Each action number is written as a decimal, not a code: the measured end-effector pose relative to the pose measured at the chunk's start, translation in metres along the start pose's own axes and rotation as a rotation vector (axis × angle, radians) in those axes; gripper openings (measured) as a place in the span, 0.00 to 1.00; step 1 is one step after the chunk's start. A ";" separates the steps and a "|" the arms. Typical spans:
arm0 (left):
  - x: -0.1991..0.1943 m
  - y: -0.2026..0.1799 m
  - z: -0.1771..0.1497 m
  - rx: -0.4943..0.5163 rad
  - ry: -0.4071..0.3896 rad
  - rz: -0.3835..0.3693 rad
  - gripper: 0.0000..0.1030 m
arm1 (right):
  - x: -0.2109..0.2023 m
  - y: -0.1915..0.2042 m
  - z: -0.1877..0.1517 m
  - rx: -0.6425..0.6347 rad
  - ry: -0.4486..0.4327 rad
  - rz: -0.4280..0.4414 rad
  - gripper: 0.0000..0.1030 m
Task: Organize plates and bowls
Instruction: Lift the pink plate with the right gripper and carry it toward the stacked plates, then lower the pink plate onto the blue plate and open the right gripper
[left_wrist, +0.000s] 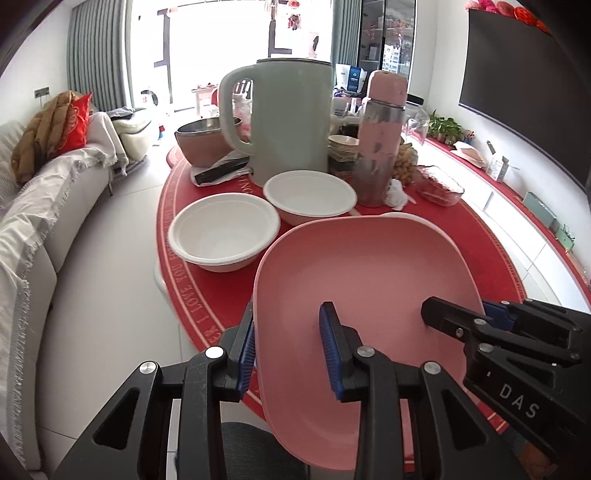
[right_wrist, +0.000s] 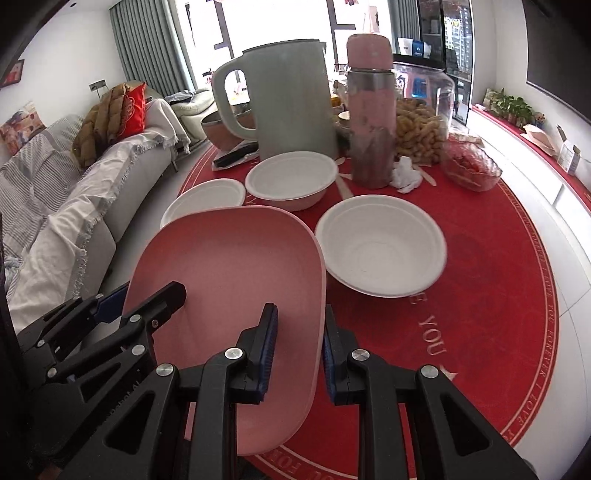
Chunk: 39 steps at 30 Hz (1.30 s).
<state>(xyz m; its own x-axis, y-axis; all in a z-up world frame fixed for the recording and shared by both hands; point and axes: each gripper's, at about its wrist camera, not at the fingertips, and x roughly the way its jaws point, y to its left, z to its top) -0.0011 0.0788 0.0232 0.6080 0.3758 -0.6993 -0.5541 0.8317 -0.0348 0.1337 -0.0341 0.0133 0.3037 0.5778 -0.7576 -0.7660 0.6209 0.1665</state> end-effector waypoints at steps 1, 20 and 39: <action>0.002 0.003 0.001 -0.003 0.002 0.002 0.34 | 0.001 0.002 0.000 0.003 0.003 0.001 0.23; 0.038 0.019 0.013 0.021 0.053 -0.023 0.34 | 0.031 0.007 0.007 0.070 0.063 0.004 0.23; 0.059 0.017 0.014 0.039 0.079 0.003 0.34 | 0.047 0.003 0.009 0.082 0.089 -0.010 0.23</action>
<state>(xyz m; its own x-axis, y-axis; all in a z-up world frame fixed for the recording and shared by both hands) 0.0332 0.1207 -0.0086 0.5587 0.3467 -0.7534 -0.5327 0.8463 -0.0056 0.1501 -0.0005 -0.0160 0.2569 0.5247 -0.8116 -0.7135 0.6694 0.2069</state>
